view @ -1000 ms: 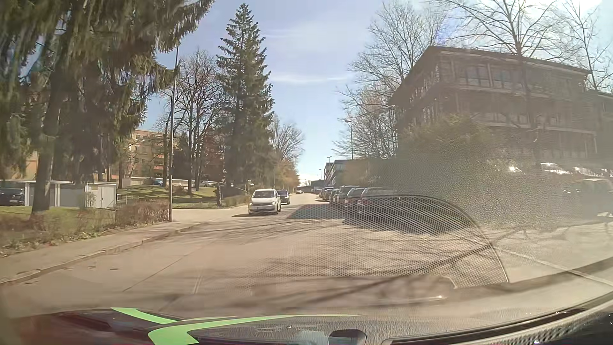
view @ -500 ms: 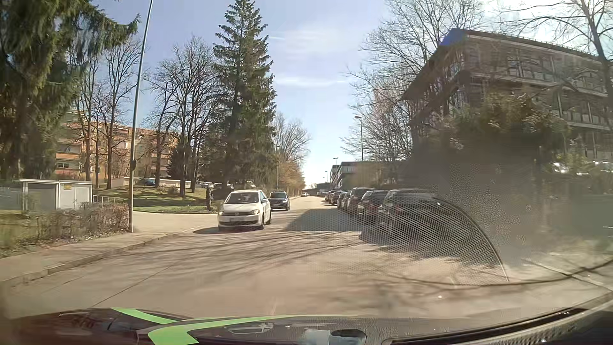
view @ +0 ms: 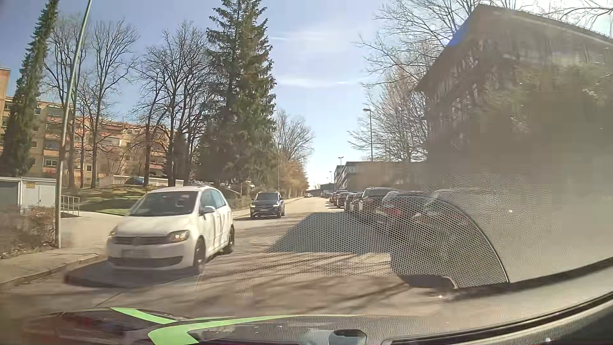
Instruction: Follow the waypoints while adhering to traffic rules and regulations
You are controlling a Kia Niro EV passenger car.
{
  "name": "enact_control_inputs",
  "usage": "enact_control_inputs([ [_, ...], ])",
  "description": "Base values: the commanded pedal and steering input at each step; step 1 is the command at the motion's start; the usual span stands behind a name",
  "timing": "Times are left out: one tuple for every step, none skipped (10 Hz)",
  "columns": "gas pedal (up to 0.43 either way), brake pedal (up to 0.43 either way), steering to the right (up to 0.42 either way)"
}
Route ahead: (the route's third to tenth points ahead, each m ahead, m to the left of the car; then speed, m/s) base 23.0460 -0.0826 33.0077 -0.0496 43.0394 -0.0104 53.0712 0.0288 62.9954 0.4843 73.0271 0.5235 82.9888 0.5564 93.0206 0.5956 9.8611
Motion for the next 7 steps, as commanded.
enact_control_inputs([
  [0.197,0.000,-0.005],
  [0.209,0.000,-0.005],
  [0.220,0.000,-0.005],
  [0.220,0.000,-0.006],
  [0.228,0.000,-0.006],
  [0.228,0.000,-0.006],
  [0.228,0.000,-0.005],
])
